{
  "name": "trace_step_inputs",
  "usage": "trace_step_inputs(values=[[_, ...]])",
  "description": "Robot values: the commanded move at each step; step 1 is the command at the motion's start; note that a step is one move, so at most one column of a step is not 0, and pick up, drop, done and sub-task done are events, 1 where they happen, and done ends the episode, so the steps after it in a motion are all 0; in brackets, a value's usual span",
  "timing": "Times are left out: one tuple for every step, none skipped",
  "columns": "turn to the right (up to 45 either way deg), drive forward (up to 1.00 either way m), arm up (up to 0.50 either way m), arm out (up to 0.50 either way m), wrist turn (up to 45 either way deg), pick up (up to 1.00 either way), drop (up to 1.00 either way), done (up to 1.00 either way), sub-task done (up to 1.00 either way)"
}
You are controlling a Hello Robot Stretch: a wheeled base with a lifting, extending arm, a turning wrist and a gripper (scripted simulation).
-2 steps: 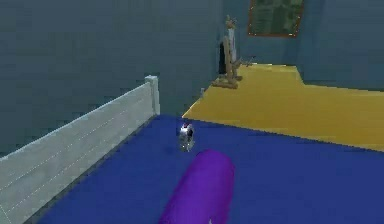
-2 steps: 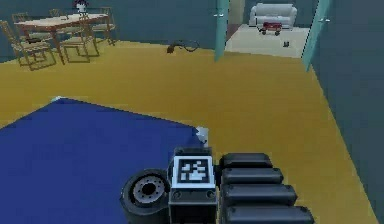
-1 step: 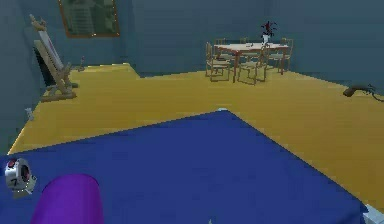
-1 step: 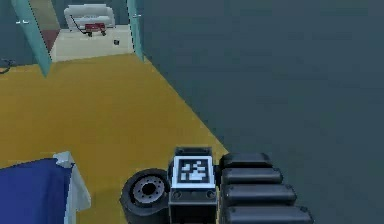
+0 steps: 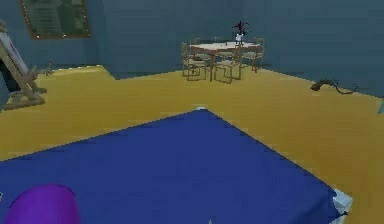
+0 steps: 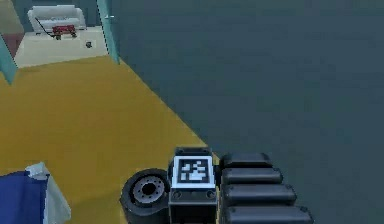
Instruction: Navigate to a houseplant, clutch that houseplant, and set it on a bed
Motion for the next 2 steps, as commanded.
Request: trace_step_inputs(values=[[-45.0, 0.0, 0.0, 0.0, 0.0, 0.0, 0.0, 0.0, 0.0], [-12.0, 0.0, 0.0, 0.0, 0.0, 0.0, 0.0, 0.0, 0.0]])
